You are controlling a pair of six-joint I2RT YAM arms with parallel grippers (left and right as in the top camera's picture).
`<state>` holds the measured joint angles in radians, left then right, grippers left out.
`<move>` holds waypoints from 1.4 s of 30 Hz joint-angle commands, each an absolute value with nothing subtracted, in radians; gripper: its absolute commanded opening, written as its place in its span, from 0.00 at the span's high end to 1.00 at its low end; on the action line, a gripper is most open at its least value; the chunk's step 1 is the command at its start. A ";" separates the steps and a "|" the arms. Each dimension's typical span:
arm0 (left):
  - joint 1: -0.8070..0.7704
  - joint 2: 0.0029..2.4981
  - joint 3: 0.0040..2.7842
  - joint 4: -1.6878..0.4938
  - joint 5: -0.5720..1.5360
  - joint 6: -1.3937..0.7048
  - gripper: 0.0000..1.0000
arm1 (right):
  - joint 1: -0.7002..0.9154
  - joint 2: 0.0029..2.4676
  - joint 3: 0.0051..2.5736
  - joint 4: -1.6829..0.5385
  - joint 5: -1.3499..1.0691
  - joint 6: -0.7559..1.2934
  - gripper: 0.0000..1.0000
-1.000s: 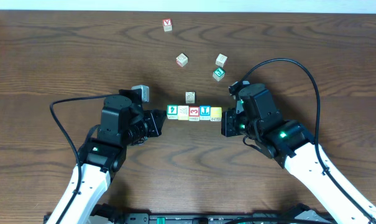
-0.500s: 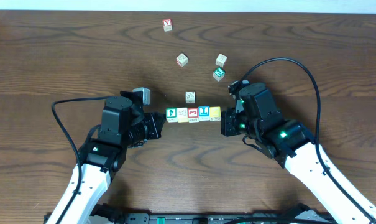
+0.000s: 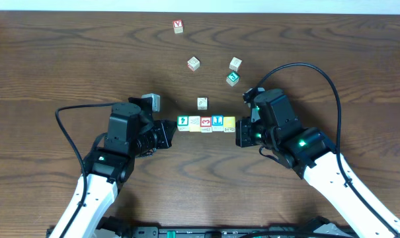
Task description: Lift 5 blocks
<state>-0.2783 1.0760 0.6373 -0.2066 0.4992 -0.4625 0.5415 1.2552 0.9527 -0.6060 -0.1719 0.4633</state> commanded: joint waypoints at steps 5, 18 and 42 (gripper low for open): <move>-0.333 1.071 0.692 -0.180 0.775 -0.446 0.93 | 0.583 1.265 0.999 -0.571 -0.472 0.467 0.99; -0.333 1.138 0.691 -0.187 0.775 -0.440 0.93 | 0.583 1.324 0.999 -0.572 -0.471 0.466 0.99; -0.333 1.204 0.691 -0.187 0.774 -0.426 0.93 | 0.583 1.381 0.999 -0.572 -0.452 0.461 0.99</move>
<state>-0.2783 1.1980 0.6373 -0.2127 0.5152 -0.4404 0.5415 1.3754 0.9527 -0.6102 -0.1558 0.4633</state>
